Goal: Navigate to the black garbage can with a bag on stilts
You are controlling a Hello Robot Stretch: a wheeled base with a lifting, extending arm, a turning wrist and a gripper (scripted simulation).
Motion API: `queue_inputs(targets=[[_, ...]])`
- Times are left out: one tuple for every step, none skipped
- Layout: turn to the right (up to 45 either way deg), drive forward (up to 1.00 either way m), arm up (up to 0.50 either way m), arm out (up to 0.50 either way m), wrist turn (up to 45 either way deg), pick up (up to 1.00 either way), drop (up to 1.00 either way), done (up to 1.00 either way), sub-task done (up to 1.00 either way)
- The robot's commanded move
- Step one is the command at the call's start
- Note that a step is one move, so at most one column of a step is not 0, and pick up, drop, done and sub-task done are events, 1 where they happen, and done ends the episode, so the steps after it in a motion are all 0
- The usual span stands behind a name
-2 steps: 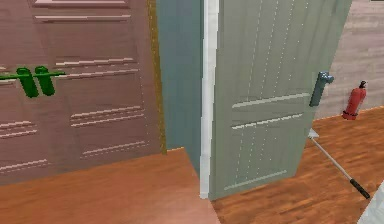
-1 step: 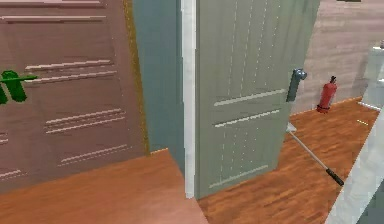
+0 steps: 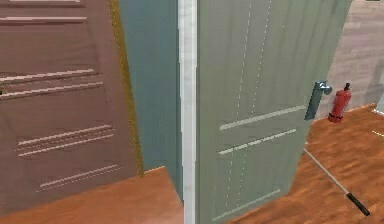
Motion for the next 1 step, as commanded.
queue_inputs(targets=[[-3.0,0.00,0.00,0.00,0.0,0.00,0.00,0.00,0.00]])
